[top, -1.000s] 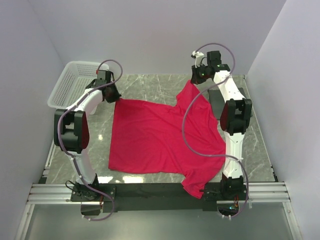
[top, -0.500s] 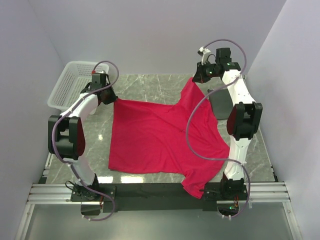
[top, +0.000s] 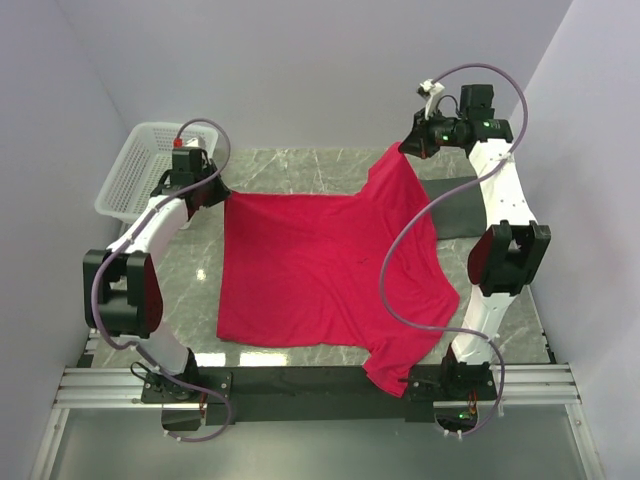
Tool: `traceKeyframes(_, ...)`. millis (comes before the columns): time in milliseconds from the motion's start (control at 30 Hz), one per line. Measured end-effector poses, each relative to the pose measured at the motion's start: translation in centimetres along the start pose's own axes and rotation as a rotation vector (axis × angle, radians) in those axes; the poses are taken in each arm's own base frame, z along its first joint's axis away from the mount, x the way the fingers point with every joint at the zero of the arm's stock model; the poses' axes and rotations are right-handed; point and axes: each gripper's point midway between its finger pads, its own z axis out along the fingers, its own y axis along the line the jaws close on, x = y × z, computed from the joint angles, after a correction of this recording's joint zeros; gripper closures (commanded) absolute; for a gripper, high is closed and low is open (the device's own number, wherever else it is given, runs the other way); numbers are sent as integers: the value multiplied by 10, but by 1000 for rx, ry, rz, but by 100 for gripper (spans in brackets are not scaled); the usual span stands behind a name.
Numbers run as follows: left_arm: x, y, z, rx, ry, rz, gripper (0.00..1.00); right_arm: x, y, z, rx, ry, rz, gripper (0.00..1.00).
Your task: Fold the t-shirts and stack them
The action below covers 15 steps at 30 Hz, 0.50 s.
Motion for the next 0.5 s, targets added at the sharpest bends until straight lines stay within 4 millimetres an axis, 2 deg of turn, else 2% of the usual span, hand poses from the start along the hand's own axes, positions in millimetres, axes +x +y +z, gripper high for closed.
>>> traceKeyframes(267,-15,-3,-17,30,-67,-3,99,8,-13,-12,14,3,0,100)
traceKeyframes(500,-27,-5,-27,41,-105,-5,99,-1,-13,-18,25,-22,-38,100)
